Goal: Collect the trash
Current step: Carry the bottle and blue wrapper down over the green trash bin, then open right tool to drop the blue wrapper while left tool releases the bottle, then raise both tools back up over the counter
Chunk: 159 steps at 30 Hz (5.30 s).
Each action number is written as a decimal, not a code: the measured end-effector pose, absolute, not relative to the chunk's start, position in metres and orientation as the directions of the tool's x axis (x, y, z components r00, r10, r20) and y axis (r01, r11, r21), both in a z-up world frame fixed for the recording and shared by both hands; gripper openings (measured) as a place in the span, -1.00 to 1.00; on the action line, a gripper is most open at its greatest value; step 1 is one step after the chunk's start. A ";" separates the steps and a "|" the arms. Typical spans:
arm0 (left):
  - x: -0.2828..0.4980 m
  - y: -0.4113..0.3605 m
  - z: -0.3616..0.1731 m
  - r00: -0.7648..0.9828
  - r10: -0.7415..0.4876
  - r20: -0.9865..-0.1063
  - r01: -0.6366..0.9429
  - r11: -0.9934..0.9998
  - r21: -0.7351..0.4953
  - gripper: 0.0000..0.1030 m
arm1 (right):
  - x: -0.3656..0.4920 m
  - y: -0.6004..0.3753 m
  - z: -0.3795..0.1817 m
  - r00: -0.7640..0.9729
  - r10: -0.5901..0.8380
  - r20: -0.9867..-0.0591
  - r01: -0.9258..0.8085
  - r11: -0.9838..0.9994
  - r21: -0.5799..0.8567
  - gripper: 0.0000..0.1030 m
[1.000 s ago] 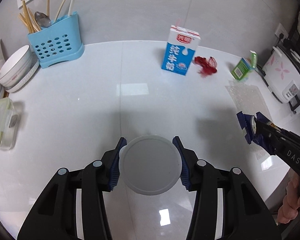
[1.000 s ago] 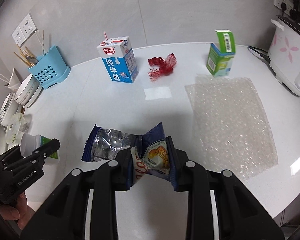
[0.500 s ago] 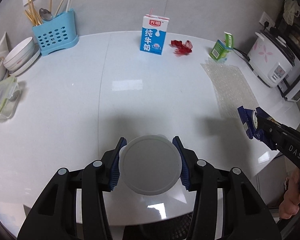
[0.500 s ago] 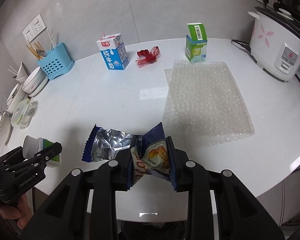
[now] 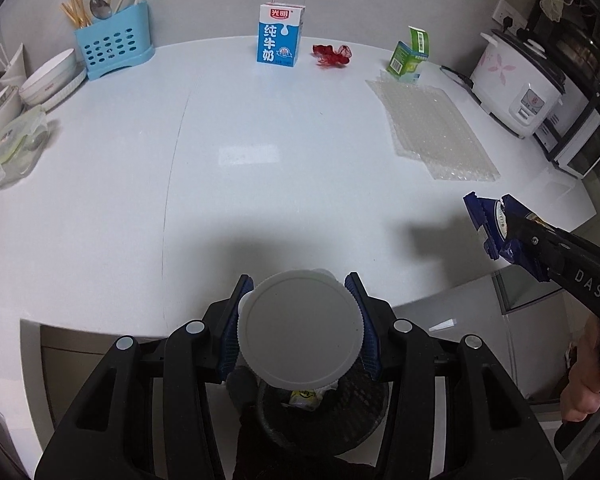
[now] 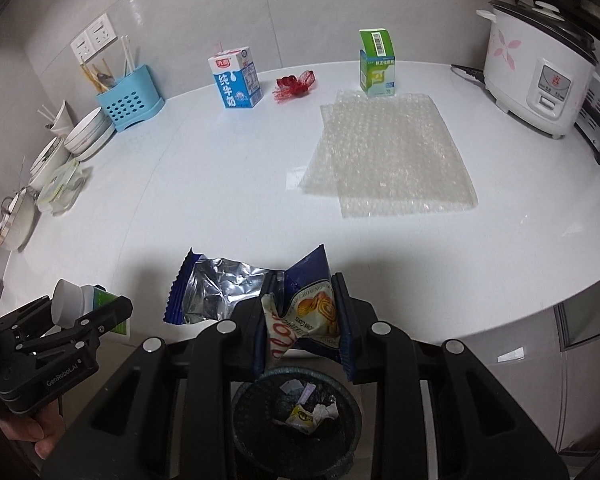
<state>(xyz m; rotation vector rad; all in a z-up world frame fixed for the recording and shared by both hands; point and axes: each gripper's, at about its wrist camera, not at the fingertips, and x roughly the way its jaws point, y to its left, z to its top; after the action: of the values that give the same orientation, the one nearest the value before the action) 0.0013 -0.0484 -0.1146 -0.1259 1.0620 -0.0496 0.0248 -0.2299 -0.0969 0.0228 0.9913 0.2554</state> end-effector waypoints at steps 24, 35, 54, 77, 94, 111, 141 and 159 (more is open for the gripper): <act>-0.091 -0.078 -0.184 0.425 -0.081 -0.902 -0.028 0.994 -0.103 -0.10 | -0.074 -0.260 -0.173 0.431 0.247 -0.868 -0.273 0.952 0.135 -0.48; -0.116 -0.076 -0.226 0.382 -0.102 -0.919 -0.026 0.992 -0.121 -0.10 | -0.091 -0.257 -0.245 0.315 0.214 -0.925 -0.274 0.953 0.128 -0.48; -0.135 -0.060 -0.251 0.306 -0.096 -0.947 -0.061 0.991 -0.121 -0.10 | -0.085 -0.203 -0.310 0.165 0.155 -0.974 -0.364 0.927 0.086 -0.32; -0.111 -0.076 -0.281 0.273 -0.126 -0.954 -0.057 0.988 -0.147 -0.10 | -0.080 -0.241 -0.260 0.300 0.165 -0.940 -0.230 0.968 0.096 0.79; -0.097 -0.110 -0.315 0.257 -0.151 -0.954 0.008 0.988 -0.154 -0.09 | -0.089 -0.299 -0.242 0.343 0.134 -0.930 -0.154 0.984 0.085 0.83; -0.096 -0.119 -0.297 0.309 -0.164 -0.937 0.033 0.986 -0.162 0.41 | -0.087 -0.296 -0.238 0.349 0.156 -0.924 -0.169 0.980 0.102 0.83; -0.008 -0.045 -0.118 0.549 -0.122 -0.827 -0.045 0.983 -0.175 0.88 | 0.027 -0.289 -0.098 0.579 0.131 -0.805 -0.120 0.990 0.075 0.83; 0.125 0.006 -0.066 0.603 -0.134 -0.787 -0.037 0.980 -0.194 0.88 | 0.132 -0.260 -0.059 0.623 0.087 -0.777 -0.068 0.996 0.058 0.83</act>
<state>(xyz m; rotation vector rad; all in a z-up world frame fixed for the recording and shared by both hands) 0.1253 0.0057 -0.0657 -0.1985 0.9237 -0.0566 0.1321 -0.2599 -0.0585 0.0236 0.8938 0.0891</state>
